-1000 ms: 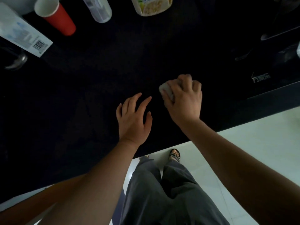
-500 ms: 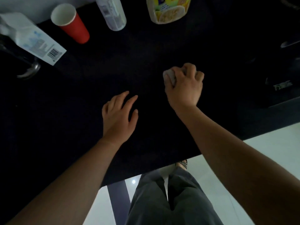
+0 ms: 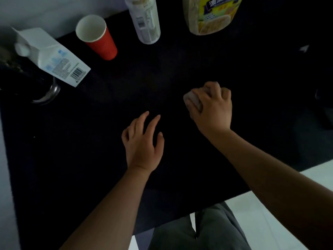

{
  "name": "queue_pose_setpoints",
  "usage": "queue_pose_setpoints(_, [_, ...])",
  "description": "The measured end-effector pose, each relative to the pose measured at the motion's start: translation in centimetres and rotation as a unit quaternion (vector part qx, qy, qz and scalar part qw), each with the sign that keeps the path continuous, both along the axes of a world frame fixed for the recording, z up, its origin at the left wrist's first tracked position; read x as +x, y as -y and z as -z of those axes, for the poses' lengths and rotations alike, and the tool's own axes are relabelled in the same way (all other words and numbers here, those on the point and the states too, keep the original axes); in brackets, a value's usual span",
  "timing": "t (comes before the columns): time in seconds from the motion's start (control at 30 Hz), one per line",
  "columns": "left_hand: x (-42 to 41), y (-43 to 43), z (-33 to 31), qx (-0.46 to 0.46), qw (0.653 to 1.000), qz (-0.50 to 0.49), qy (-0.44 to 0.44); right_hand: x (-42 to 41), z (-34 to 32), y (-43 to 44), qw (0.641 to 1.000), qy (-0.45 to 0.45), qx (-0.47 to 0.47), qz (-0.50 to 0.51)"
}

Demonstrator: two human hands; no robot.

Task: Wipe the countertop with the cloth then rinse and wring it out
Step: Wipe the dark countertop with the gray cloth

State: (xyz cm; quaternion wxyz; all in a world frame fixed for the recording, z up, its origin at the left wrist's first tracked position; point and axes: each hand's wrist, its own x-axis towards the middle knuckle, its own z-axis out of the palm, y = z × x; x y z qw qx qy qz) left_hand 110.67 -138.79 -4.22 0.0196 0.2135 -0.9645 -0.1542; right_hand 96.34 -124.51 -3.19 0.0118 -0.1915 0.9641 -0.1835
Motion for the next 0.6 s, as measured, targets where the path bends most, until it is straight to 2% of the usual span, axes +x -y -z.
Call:
queue_pose_setpoints(0.17, [-0.8,0.8,0.3,-0.016,1.000,0.021,0.015,-1.4,0.1,5.2,1.000,-0.003,-0.002,0.001])
queue_pose_setpoints(0.37, [-0.7,1.0,0.0,0.012,0.999,0.025,0.018,4.6,0.0,0.4,0.999,-0.007,0.004,-0.038])
queue_pose_setpoints(0.5, [-0.7,0.9,-0.9,0.042,0.998,0.032,0.032,8.2,-0.6,-3.0,0.999,0.041,0.023,-0.010])
queue_pose_setpoints(0.6, [-0.8,1.3,-1.8,0.061,0.994,0.053,0.076,8.9,-1.5,-4.2,0.995,0.100,-0.024,-0.004])
